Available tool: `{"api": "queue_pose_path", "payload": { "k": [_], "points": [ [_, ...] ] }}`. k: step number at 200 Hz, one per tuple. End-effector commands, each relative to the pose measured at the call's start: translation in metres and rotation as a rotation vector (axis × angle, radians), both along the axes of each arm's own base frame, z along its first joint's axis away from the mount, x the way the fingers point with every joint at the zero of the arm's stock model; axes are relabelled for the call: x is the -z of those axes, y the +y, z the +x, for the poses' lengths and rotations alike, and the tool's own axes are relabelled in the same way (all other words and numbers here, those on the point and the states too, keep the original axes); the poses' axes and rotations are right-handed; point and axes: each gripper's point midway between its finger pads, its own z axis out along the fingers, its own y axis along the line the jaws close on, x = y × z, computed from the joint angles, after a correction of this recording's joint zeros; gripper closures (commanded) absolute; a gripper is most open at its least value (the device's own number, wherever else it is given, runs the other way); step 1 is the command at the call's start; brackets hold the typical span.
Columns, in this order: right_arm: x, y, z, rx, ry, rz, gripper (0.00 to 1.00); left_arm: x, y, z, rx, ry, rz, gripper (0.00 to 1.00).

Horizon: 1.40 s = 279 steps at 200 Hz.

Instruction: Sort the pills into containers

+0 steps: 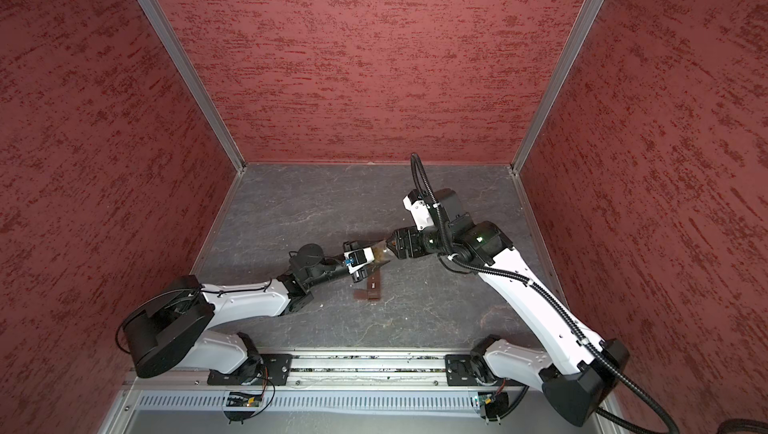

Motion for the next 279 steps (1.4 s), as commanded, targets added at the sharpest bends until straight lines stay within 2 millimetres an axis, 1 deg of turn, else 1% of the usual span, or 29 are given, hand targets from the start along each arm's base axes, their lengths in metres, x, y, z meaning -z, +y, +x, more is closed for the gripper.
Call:
{"api": "queue_pose_path", "payload": {
  "k": [1,23,42,59,71,85,93,106,130,157,178,205,240,259,279],
  "points": [
    [-0.028,-0.003,0.008,0.09,0.002,0.074,0.12,-0.004,0.006,0.01,-0.057,-0.044,-0.024,0.99],
    [-0.041,-0.003,0.015,0.173,0.044,0.142,0.15,-0.011,0.011,0.021,-0.121,-0.099,-0.039,0.99],
    [-0.049,-0.005,0.022,0.265,0.084,0.207,0.19,-0.02,0.019,0.036,-0.208,-0.179,-0.054,0.99],
    [-0.051,-0.009,0.027,0.362,0.138,0.257,0.23,-0.03,0.028,0.056,-0.326,-0.261,-0.065,0.99],
    [-0.053,-0.008,0.03,0.402,0.17,0.302,0.24,-0.04,0.037,0.069,-0.398,-0.312,-0.089,0.99],
    [-0.054,-0.006,0.034,0.44,0.188,0.351,0.26,-0.047,0.045,0.08,-0.455,-0.353,-0.108,1.0],
    [-0.055,-0.006,0.038,0.46,0.188,0.378,0.27,-0.049,0.047,0.085,-0.479,-0.378,-0.106,0.99],
    [-0.054,-0.006,0.043,0.484,0.18,0.398,0.28,-0.046,0.044,0.089,-0.489,-0.414,-0.079,0.99],
    [-0.049,-0.003,0.053,0.496,0.181,0.397,0.29,-0.037,0.036,0.089,-0.467,-0.429,-0.047,0.99],
    [-0.038,0.009,0.063,0.468,0.215,0.398,0.3,-0.026,0.029,0.087,-0.455,-0.435,-0.011,1.0],
    [-0.029,0.016,0.069,0.453,0.237,0.391,0.31,-0.021,0.025,0.086,-0.449,-0.433,0.0,0.99],
    [-0.015,0.022,0.072,0.437,0.269,0.367,0.33,-0.019,0.024,0.085,-0.443,-0.436,0.004,0.99],
    [-0.004,0.023,0.073,0.429,0.285,0.341,0.34,-0.017,0.022,0.084,-0.432,-0.434,0.006,0.99],
    [0.005,0.023,0.073,0.435,0.304,0.32,0.34,-0.017,0.022,0.084,-0.432,-0.431,0.007,0.99],
    [0.008,0.025,0.073,0.424,0.315,0.321,0.35,-0.015,0.021,0.083,-0.428,-0.429,0.008,0.99]
  ]
}}
